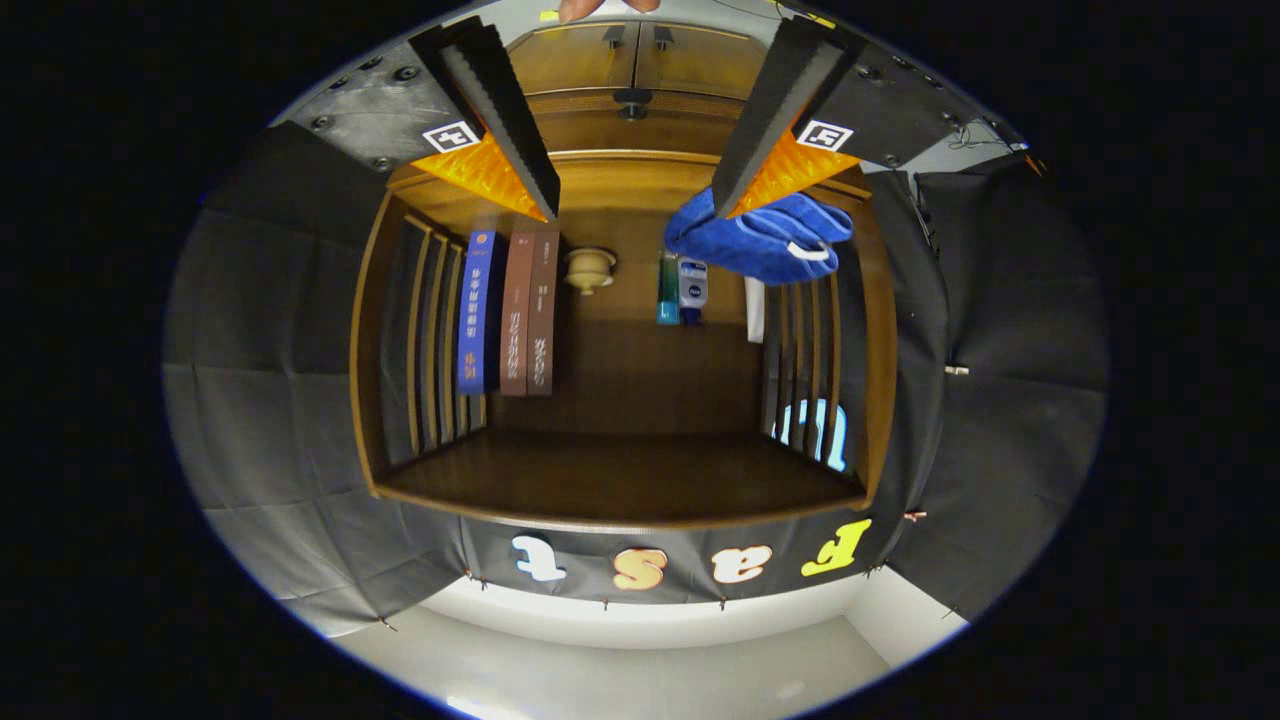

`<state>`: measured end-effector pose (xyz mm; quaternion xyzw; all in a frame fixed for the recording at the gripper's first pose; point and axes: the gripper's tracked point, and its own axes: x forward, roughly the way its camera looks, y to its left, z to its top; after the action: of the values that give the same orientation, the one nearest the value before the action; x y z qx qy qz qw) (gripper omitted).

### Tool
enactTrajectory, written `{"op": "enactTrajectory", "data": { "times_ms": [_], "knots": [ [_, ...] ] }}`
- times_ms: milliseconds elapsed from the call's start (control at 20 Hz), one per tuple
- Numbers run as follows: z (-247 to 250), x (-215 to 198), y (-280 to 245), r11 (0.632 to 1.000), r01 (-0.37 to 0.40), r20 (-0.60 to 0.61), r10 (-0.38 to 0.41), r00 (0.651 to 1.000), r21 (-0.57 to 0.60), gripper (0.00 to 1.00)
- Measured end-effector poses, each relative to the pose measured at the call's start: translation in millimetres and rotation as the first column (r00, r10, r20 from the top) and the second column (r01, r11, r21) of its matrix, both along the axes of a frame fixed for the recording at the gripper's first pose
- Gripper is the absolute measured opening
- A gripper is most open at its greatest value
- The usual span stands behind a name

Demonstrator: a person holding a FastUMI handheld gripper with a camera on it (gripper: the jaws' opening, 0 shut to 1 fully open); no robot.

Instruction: Pull open the drawer, take out the items inside it, and place them on the countertop above the cabinet.

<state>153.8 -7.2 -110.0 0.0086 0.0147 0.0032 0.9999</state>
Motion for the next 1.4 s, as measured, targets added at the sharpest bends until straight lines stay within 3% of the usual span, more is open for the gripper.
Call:
{"op": "enactTrajectory", "data": {
  "times_ms": [450, 700, 800, 1000, 1150, 1200, 1400],
  "knots": [
    [-117, 44, -4, 1.0, 0.022, -0.142, -0.019, 0.99, 0.021, 0.99],
    [-159, 61, -4, 1.0, 0.024, -0.199, -0.02, 0.98, 0.017, 0.98],
    [-173, 63, -3, 0.999, 0.028, -0.225, -0.021, 0.974, 0.028, 0.76],
    [-178, 66, -7, 0.997, 0.057, -0.226, -0.045, 0.973, 0.044, 0.5],
    [-174, 64, -12, 0.997, 0.072, -0.213, -0.062, 0.975, 0.039, 0.44],
    [-175, 63, -10, 0.996, 0.076, -0.211, -0.067, 0.975, 0.036, 0.35],
    [-175, 61, -10, 0.997, 0.069, -0.21, -0.061, 0.976, 0.029, 0.35]
  ]
}}
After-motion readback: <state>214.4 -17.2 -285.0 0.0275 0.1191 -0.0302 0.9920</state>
